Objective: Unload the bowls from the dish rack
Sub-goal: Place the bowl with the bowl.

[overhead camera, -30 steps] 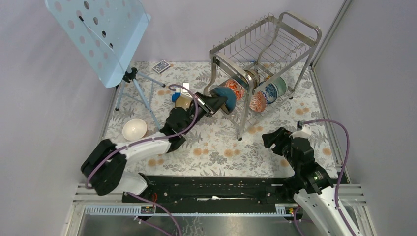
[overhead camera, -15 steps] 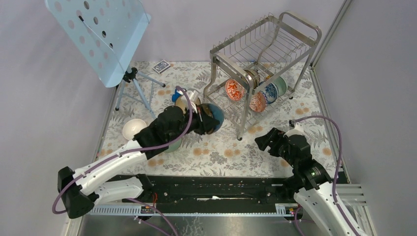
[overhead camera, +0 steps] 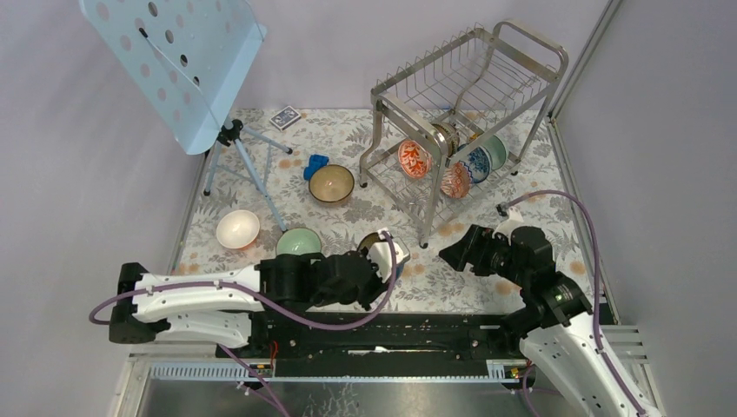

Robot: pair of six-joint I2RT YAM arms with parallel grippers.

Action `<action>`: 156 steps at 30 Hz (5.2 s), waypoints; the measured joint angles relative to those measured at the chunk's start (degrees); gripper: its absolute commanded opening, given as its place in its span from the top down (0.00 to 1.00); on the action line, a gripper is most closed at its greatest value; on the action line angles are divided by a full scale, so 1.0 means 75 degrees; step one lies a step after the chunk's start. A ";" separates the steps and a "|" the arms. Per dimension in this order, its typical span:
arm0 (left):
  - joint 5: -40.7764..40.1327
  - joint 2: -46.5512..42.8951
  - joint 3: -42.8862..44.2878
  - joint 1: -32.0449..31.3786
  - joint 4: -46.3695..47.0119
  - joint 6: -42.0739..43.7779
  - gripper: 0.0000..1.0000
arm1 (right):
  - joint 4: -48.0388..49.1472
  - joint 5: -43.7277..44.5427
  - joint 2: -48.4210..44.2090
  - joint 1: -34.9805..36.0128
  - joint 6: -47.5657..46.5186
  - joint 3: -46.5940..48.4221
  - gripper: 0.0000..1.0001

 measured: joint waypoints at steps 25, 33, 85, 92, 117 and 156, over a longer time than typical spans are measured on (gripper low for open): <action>0.0440 0.0927 -0.1110 -0.0720 -0.0242 0.3229 1.00 | -0.2148 0.1859 0.2500 0.3121 -0.0108 0.2057 0.21; 0.0396 0.1250 -0.1163 -0.1253 -0.0321 0.4465 1.00 | -0.1751 0.2486 0.2591 0.3518 0.0364 0.1955 0.25; -0.0638 0.2189 -0.1183 -0.2754 -0.0828 0.5925 1.00 | -0.1582 0.4299 0.6373 0.6837 0.0979 0.2897 0.86; -0.0901 0.2194 -0.1084 -0.2830 -0.0708 0.5488 0.48 | -0.1614 0.4642 0.6449 0.6846 0.1087 0.2897 1.00; -0.3156 0.0487 -0.0941 -0.2410 0.0093 0.1652 0.01 | -0.2229 0.5963 0.4811 0.6898 0.2215 0.1813 1.00; 0.1236 0.1515 -0.0965 0.1749 0.0629 -0.3555 0.54 | -0.1521 0.6671 0.4191 0.6854 0.4223 0.0688 1.00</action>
